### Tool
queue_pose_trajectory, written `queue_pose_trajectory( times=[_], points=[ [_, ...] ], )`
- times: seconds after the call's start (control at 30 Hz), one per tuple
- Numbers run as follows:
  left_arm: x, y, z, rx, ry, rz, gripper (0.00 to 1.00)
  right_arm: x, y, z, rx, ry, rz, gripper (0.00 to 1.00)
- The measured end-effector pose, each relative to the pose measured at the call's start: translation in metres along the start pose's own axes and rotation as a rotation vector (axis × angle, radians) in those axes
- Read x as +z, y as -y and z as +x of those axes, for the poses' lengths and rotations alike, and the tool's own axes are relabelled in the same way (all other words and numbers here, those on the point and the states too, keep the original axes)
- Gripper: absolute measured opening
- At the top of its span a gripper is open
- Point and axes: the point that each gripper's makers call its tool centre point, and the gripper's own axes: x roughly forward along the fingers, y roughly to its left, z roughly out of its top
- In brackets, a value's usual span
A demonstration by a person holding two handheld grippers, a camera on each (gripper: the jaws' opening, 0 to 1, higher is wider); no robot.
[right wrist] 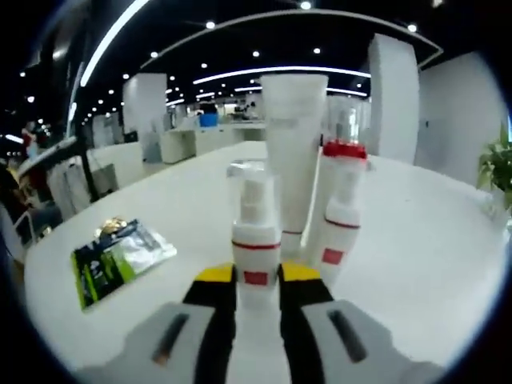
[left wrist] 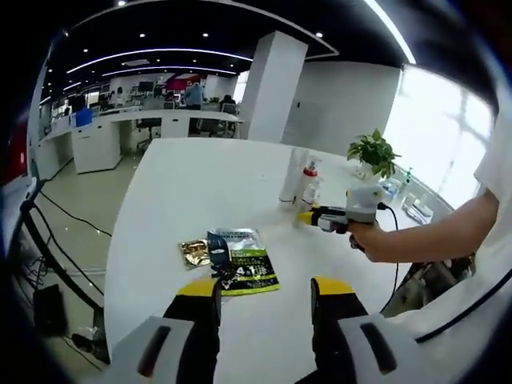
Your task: Arrange the skincare products in the storage area until every visible bottle or jar stands upright without overlapping.
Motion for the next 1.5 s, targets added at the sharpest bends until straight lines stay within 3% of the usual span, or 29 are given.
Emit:
queue_pose_trajectory(
  times=[0.37, 0.6, 0.87, 1.07, 1.3, 1.5],
  points=[
    [0.002, -0.009, -0.004, 0.026, -0.008, -0.008, 0.44, 0.010, 0.011, 0.020, -0.124, -0.028, 0.047, 0.18],
    [-0.001, -0.011, -0.008, 0.044, 0.006, -0.041, 0.43, 0.013, 0.012, 0.025, -0.169, -0.044, 0.027, 0.18],
    [0.001, -0.014, -0.011, 0.062, 0.013, -0.035, 0.43, 0.013, 0.018, 0.029, -0.209, -0.054, 0.093, 0.18],
    [0.003, -0.017, -0.012, 0.069, 0.023, -0.042, 0.44, -0.003, 0.018, 0.026, -0.211, -0.106, 0.147, 0.23],
    [0.005, -0.017, -0.010, 0.066, 0.022, -0.034, 0.43, -0.001, 0.008, 0.024, -0.166, -0.083, 0.156, 0.23],
    [0.004, -0.013, -0.007, 0.049, 0.009, -0.012, 0.43, 0.000, 0.014, 0.027, -0.168, -0.073, 0.158, 0.21]
  ],
)
